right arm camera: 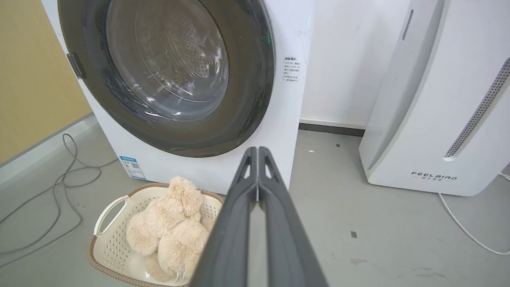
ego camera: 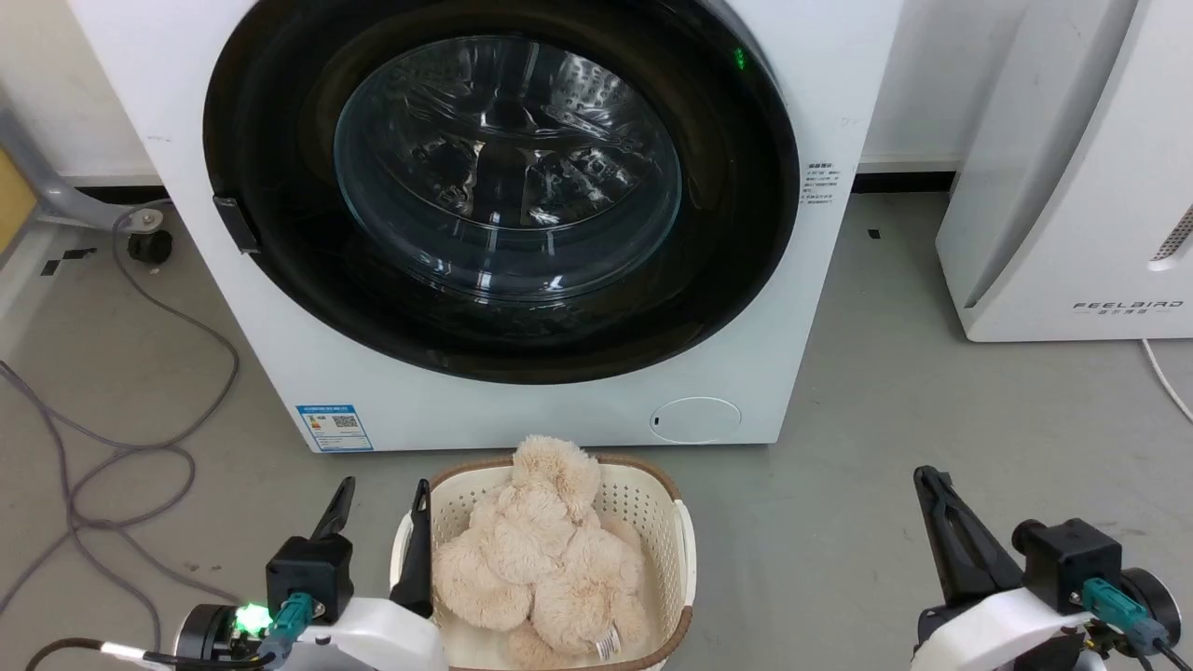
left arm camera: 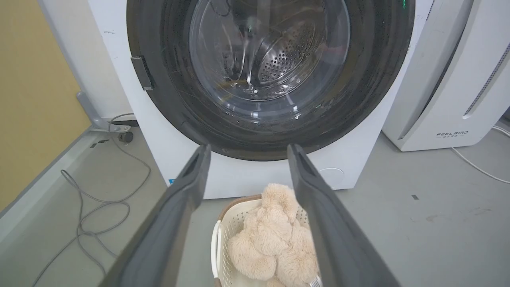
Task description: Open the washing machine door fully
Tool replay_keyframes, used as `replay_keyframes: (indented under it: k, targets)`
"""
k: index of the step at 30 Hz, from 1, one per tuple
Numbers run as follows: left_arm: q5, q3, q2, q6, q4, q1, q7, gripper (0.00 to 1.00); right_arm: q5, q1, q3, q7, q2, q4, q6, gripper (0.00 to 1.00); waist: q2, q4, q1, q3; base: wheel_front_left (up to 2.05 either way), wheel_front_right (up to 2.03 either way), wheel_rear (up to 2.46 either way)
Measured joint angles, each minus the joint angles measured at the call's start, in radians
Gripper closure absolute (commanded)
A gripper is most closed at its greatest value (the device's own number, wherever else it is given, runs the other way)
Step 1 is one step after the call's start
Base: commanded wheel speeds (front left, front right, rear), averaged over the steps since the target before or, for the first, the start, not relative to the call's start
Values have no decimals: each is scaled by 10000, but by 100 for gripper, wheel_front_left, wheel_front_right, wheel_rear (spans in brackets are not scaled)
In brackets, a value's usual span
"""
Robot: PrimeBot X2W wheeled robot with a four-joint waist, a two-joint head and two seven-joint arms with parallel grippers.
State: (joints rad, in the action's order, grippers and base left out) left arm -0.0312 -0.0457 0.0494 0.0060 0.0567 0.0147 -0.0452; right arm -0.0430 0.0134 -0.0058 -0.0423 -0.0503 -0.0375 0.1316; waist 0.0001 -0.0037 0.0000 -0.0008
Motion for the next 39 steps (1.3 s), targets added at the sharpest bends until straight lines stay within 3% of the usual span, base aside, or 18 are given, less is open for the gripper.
replay_keyframes:
  k: [9, 22, 31, 39]
  targets:
    - [-111, -94, 6, 29, 86, -155, -174, 0, -1266, -18, -71, -215, 0, -100, 0, 100, 0, -5, 0, 6, 0, 0, 0]
    - [-305, -224, 38, 94, 81, -192, -451, 0, -4021, -359, -318, -483, 0, -309, -2, 100, 0, 98, 0, 4, 0, 0, 0]
    - [-416, -316, 90, 155, 73, -255, -629, 0, -5988, -1209, -738, -284, 0, -744, -2, 100, 0, 112, 0, 81, 0, 0, 0]
    - [-529, -364, 161, 217, 29, -464, -794, 0, -7559, -2628, -1062, 138, -153, -1860, -2, 100, 0, 100, 1, 352, 0, 0, 0]
